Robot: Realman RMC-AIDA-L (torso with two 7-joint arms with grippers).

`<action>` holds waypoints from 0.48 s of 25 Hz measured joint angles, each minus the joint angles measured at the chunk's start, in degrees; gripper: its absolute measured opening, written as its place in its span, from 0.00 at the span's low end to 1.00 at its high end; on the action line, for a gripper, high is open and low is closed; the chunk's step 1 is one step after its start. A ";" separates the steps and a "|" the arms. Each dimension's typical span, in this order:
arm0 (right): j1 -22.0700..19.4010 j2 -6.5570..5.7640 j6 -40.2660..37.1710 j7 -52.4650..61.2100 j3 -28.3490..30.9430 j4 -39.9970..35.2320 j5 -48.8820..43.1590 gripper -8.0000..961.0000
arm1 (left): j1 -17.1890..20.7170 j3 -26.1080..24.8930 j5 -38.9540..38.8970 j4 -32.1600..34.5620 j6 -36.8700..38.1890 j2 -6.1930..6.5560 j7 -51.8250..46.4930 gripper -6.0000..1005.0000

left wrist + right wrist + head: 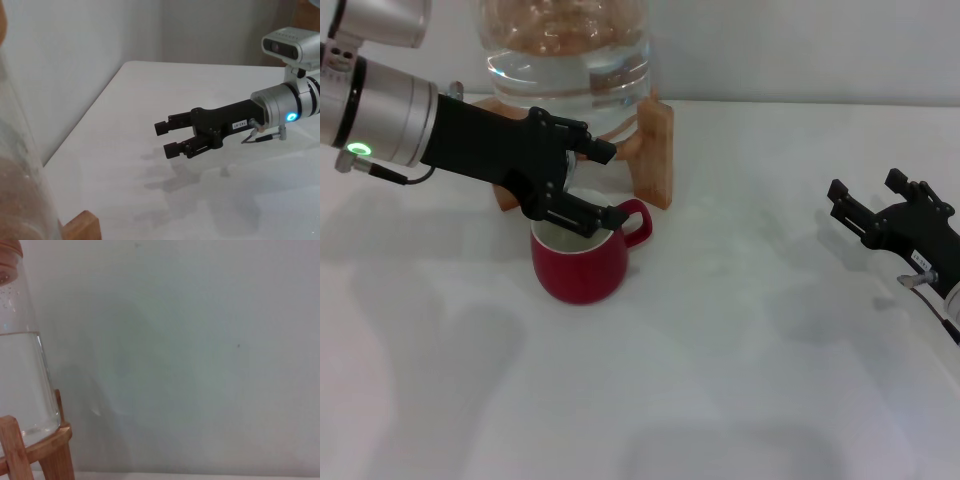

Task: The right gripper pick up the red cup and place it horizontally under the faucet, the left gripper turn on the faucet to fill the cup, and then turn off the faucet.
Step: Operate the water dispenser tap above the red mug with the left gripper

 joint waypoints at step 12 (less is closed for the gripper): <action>0.00 0.00 0.01 0.00 0.00 0.21 0.00 0.89 | -1.18 0.00 0.58 -0.12 -0.20 -0.01 -0.13 0.88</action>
